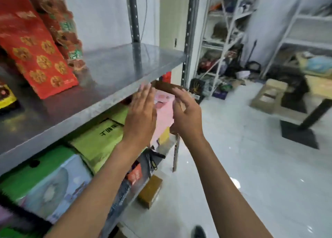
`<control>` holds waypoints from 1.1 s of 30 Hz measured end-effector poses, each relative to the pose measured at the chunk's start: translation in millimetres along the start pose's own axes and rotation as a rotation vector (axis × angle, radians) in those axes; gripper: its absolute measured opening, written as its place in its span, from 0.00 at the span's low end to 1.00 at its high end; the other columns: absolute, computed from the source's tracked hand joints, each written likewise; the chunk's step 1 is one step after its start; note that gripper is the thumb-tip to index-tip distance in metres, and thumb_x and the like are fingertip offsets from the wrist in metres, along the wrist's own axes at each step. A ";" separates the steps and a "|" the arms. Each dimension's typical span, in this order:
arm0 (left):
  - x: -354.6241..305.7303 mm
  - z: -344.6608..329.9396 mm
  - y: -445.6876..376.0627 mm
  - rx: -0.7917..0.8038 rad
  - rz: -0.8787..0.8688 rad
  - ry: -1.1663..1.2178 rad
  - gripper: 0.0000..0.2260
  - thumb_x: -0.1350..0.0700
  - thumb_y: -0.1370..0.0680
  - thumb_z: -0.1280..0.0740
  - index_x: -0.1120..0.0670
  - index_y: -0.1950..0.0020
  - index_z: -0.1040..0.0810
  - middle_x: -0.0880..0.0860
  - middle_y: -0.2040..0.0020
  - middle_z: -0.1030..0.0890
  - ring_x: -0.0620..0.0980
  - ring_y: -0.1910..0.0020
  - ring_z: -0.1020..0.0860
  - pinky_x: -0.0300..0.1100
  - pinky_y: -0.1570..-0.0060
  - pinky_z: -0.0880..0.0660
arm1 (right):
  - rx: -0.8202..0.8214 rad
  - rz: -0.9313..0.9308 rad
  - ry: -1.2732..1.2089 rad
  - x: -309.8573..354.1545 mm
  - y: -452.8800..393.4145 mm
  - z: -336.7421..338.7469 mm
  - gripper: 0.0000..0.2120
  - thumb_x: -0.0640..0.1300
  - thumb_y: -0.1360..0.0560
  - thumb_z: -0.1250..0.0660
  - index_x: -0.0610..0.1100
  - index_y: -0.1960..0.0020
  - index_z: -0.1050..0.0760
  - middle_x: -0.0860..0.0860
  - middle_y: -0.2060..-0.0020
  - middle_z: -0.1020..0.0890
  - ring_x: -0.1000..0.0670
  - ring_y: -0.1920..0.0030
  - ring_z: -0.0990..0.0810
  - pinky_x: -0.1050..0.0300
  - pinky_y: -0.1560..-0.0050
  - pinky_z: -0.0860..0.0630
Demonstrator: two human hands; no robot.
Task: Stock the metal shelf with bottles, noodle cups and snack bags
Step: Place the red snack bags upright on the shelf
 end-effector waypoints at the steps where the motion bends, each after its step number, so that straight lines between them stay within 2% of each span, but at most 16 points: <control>1: -21.0 -12.4 6.0 0.030 -0.046 0.040 0.20 0.60 0.16 0.45 0.63 0.24 0.37 0.60 0.24 0.37 0.57 0.23 0.42 0.50 0.25 0.44 | -0.036 -0.011 0.075 -5.4 15.2 24.1 0.19 0.36 0.23 0.39 0.45 0.35 0.22 0.51 0.35 0.21 0.50 0.28 0.31 0.52 0.27 0.36; 3: -67.6 -34.0 19.3 0.092 -0.155 0.110 0.20 0.60 0.17 0.44 0.63 0.25 0.37 0.61 0.24 0.37 0.58 0.23 0.41 0.53 0.25 0.42 | -0.125 -0.051 0.228 -13.9 45.8 73.3 0.19 0.36 0.22 0.39 0.46 0.33 0.23 0.51 0.34 0.22 0.48 0.27 0.33 0.54 0.27 0.37; 7: -163.1 -66.6 51.0 0.208 -0.301 0.239 0.22 0.61 0.18 0.41 0.63 0.24 0.37 0.61 0.23 0.38 0.59 0.23 0.41 0.55 0.25 0.42 | -0.269 -0.099 0.534 -25.6 113.6 166.1 0.19 0.36 0.23 0.38 0.44 0.33 0.24 0.50 0.34 0.22 0.45 0.27 0.33 0.45 0.28 0.35; 11: -275.4 -86.4 94.5 0.311 -0.470 0.337 0.23 0.58 0.17 0.41 0.61 0.23 0.39 0.60 0.23 0.40 0.59 0.22 0.44 0.56 0.25 0.44 | -0.379 -0.176 0.827 -29.0 191.1 259.0 0.19 0.36 0.23 0.38 0.42 0.33 0.25 0.47 0.35 0.21 0.42 0.29 0.30 0.44 0.28 0.35; 15: -385.7 -92.6 150.9 0.386 -0.624 0.430 0.25 0.57 0.18 0.39 0.60 0.23 0.40 0.58 0.22 0.40 0.57 0.22 0.44 0.50 0.26 0.50 | -0.512 -0.316 0.945 -27.6 273.7 351.1 0.20 0.37 0.22 0.37 0.42 0.31 0.26 0.46 0.34 0.22 0.42 0.28 0.31 0.45 0.27 0.38; 18: -467.7 -94.6 205.4 0.467 -0.723 0.513 0.26 0.56 0.18 0.40 0.59 0.22 0.43 0.57 0.21 0.43 0.56 0.21 0.47 0.49 0.24 0.50 | -0.640 -0.450 0.960 -21.8 352.8 421.8 0.20 0.38 0.21 0.37 0.43 0.30 0.27 0.47 0.32 0.24 0.44 0.27 0.33 0.48 0.26 0.38; 21: -545.9 -86.2 264.9 0.569 -0.824 0.609 0.26 0.57 0.18 0.40 0.60 0.22 0.44 0.57 0.21 0.43 0.55 0.21 0.47 0.52 0.23 0.47 | -0.793 -0.592 0.900 -15.1 440.9 485.8 0.19 0.39 0.20 0.38 0.44 0.29 0.28 0.48 0.32 0.24 0.47 0.27 0.33 0.57 0.28 0.42; 25: -642.7 -63.4 361.0 0.689 -1.004 0.743 0.26 0.57 0.18 0.39 0.60 0.22 0.43 0.57 0.21 0.43 0.54 0.21 0.48 0.51 0.24 0.47 | -1.047 -0.758 0.780 -5.3 571.6 552.5 0.18 0.40 0.20 0.39 0.46 0.30 0.27 0.51 0.34 0.24 0.52 0.31 0.31 0.66 0.34 0.41; 28: -695.0 -53.9 420.9 0.794 -1.048 0.866 0.26 0.58 0.18 0.39 0.58 0.22 0.42 0.53 0.21 0.43 0.49 0.21 0.49 0.48 0.23 0.47 | -1.241 -0.869 0.687 -2.8 662.0 587.9 0.18 0.41 0.20 0.39 0.46 0.31 0.27 0.52 0.36 0.23 0.53 0.34 0.29 0.63 0.37 0.35; 31: -746.9 -45.9 481.0 0.907 -1.049 0.961 0.25 0.59 0.18 0.39 0.57 0.22 0.41 0.52 0.21 0.42 0.46 0.22 0.49 0.48 0.24 0.45 | -1.470 -0.934 0.546 -2.9 758.9 623.7 0.16 0.42 0.20 0.40 0.46 0.33 0.26 0.53 0.40 0.22 0.53 0.42 0.24 0.57 0.43 0.27; 33: -776.3 -40.8 518.6 0.961 -1.065 0.989 0.25 0.59 0.18 0.40 0.57 0.22 0.41 0.51 0.21 0.43 0.43 0.23 0.51 0.47 0.24 0.45 | -1.609 -0.962 0.456 -3.3 816.7 643.8 0.14 0.40 0.21 0.39 0.44 0.36 0.24 0.53 0.45 0.21 0.53 0.47 0.23 0.58 0.49 0.28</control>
Point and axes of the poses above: each hand's wrist, its own y-axis away from the middle knuckle, its own z-axis out of the back of the hand, x = y × z, the point moved 10 cm from there along -y, towards the middle knuckle
